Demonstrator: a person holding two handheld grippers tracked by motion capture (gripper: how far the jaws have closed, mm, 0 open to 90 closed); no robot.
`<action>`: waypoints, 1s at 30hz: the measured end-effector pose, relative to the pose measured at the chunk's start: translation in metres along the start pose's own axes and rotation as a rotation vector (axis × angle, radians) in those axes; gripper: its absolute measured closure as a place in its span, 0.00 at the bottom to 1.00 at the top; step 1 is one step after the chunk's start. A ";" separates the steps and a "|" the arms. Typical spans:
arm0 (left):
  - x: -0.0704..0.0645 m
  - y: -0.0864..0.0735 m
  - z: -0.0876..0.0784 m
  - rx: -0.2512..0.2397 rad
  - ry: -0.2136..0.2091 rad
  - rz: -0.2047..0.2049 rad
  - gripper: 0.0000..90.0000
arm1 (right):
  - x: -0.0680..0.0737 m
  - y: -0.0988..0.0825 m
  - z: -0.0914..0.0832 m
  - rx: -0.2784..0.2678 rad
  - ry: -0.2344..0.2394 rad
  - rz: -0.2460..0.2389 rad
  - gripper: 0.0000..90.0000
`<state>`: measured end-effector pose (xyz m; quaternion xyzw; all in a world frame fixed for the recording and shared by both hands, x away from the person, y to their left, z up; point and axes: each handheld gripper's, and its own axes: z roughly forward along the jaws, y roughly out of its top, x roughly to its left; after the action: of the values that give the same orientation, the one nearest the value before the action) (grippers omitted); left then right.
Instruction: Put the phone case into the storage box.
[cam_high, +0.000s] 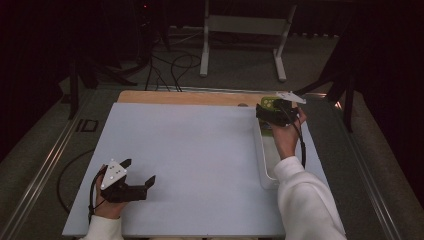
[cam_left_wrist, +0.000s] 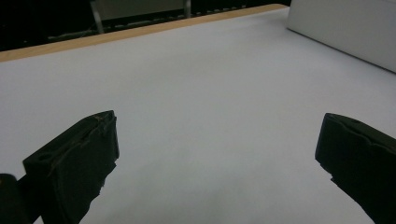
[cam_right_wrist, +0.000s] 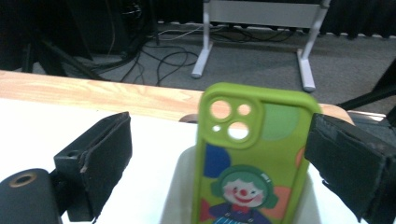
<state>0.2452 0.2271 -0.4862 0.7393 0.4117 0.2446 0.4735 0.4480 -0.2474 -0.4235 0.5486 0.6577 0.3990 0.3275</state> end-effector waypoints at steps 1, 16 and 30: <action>0.000 0.000 0.000 0.000 0.000 0.000 0.00 | 0.002 -0.001 -0.001 0.001 0.006 -0.003 0.08; -0.001 0.000 0.000 -0.001 0.000 0.001 0.00 | 0.028 -0.008 -0.024 0.015 0.143 -0.078 0.08; -0.001 0.000 0.000 0.000 0.000 0.002 0.00 | 0.049 -0.021 -0.039 0.026 0.265 -0.094 0.08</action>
<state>0.2449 0.2256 -0.4859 0.7398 0.4108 0.2448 0.4732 0.3957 -0.2073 -0.4233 0.4640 0.7253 0.4435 0.2489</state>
